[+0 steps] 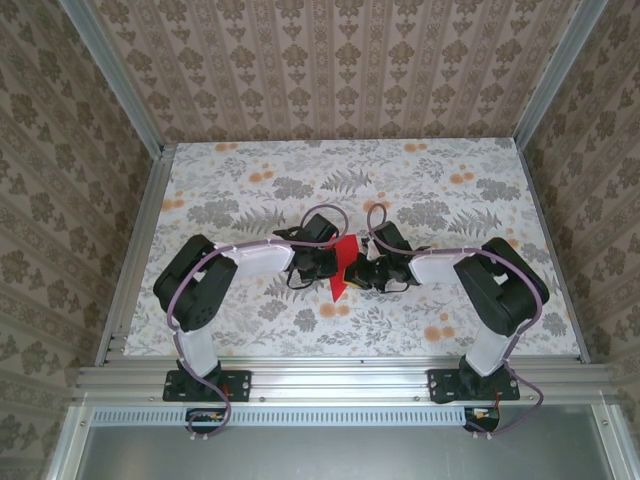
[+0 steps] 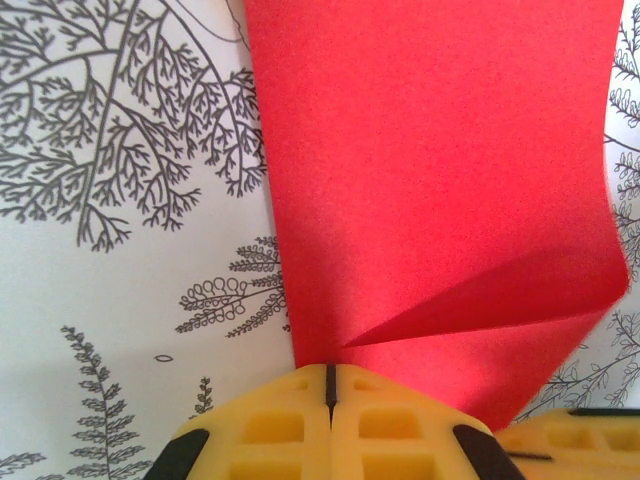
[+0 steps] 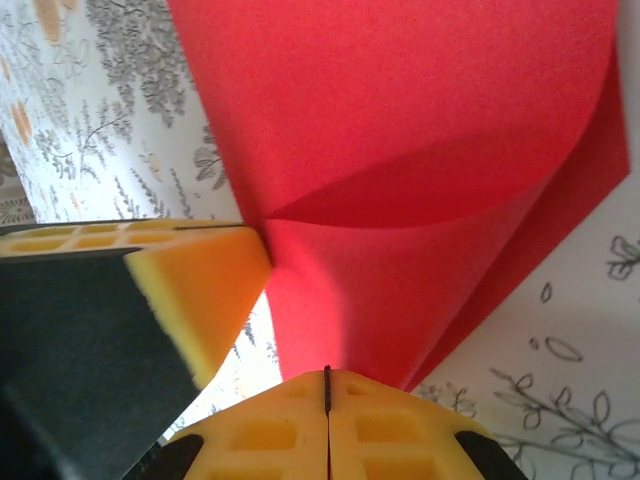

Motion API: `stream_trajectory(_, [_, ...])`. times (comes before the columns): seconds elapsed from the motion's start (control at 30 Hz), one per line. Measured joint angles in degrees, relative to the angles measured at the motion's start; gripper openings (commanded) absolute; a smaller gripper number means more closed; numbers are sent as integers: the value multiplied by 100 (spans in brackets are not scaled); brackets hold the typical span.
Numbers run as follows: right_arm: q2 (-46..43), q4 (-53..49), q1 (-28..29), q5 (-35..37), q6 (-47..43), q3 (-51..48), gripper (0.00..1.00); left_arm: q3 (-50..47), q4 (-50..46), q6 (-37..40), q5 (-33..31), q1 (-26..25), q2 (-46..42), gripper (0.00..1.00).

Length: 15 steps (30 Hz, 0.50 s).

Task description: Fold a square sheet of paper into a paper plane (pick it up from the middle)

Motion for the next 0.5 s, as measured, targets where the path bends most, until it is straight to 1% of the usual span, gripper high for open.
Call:
stream_trajectory(0.3, [107,-240,0,136,-68,92,6,48,-63,33,0,0,0,4])
stream_trajectory(0.5, [149,-323,0,151,-55,164,6,63,-87,136,79,0,-59,13])
